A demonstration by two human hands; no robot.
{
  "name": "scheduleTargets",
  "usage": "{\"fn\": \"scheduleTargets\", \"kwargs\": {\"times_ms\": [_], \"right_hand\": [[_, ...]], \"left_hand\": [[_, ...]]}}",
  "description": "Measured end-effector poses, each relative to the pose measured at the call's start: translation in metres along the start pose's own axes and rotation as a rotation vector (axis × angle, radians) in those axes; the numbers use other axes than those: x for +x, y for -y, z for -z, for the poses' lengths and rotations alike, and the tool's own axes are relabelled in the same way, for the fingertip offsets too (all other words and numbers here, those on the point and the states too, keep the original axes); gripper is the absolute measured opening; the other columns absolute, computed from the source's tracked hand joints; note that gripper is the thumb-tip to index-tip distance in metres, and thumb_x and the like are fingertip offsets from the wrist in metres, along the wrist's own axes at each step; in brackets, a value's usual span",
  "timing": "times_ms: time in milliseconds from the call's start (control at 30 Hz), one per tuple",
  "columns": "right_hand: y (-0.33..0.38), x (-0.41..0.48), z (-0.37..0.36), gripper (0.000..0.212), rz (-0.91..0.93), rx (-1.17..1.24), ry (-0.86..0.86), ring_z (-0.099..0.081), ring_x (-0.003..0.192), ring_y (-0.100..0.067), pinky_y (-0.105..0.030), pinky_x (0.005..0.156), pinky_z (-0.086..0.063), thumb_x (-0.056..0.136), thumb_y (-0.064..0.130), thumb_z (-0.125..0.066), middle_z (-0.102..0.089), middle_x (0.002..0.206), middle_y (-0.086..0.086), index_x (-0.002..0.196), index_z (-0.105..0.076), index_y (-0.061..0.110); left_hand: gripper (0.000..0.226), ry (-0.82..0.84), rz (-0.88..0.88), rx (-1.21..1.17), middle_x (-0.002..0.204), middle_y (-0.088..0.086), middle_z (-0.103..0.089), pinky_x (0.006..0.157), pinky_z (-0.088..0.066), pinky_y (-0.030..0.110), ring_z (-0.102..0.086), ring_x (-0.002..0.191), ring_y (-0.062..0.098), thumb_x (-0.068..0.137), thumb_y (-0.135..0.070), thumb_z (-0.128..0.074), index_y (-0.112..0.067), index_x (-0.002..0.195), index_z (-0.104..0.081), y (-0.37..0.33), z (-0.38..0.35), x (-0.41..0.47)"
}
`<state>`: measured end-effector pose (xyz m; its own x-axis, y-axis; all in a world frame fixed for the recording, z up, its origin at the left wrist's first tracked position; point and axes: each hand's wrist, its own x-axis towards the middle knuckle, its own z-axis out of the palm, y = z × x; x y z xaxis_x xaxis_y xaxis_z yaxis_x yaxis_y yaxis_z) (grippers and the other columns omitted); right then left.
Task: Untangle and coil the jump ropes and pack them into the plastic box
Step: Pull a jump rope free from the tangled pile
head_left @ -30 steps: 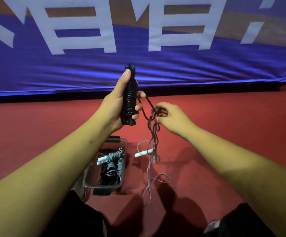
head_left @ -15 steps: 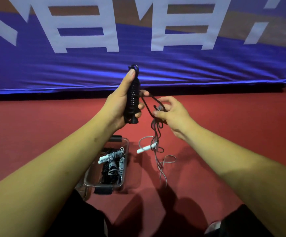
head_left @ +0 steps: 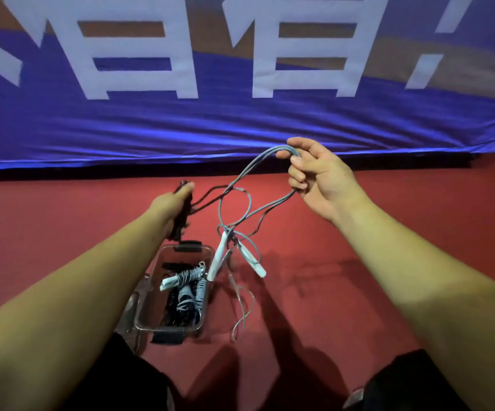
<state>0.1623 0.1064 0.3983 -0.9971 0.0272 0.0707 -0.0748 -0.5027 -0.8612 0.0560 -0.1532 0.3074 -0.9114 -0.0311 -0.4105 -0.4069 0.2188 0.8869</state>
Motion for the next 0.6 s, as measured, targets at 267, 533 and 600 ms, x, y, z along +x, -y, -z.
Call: {"fn": "scheduleTargets", "kwargs": {"times_ms": [267,533,600], "right_hand": [[0.033,0.002,0.013,0.034,0.14,0.113,-0.033,-0.038,0.043,-0.006,-0.015,0.042,-0.025,0.091,-0.011,-0.036,-0.069,0.086,-0.006,0.102,-0.056,0.014],[0.003,-0.001,0.043,0.016,-0.224,-0.849,-0.107,-0.034,0.037,-0.014,-0.018,0.042,-0.027,0.089,0.001,-0.046,-0.052,0.061,-0.012,0.091,-0.061,0.006],[-0.006,-0.004,0.057,0.014,-0.325,-1.168,-0.001,-0.036,0.039,-0.016,-0.02,0.041,-0.031,0.09,0.008,-0.05,-0.047,0.059,-0.01,0.084,-0.063,0.006]], "left_hand": [[0.06,-0.104,0.042,0.726,0.062,0.014,-0.061,0.048,-0.044,0.025,-0.056,0.046,0.024,0.083,-0.063,-0.062,-0.005,0.095,-0.066,0.036,0.035,0.01],[0.05,-0.133,-0.269,0.422,0.072,0.01,-0.067,0.04,-0.041,0.028,-0.054,0.043,0.022,0.08,-0.064,-0.065,-0.016,0.095,-0.061,-0.01,0.014,-0.017],[0.047,-0.101,-0.428,0.347,0.061,0.008,-0.059,0.036,-0.038,0.026,-0.049,0.037,0.02,0.08,-0.063,-0.064,-0.017,0.091,-0.059,-0.037,-0.002,-0.04]]}}
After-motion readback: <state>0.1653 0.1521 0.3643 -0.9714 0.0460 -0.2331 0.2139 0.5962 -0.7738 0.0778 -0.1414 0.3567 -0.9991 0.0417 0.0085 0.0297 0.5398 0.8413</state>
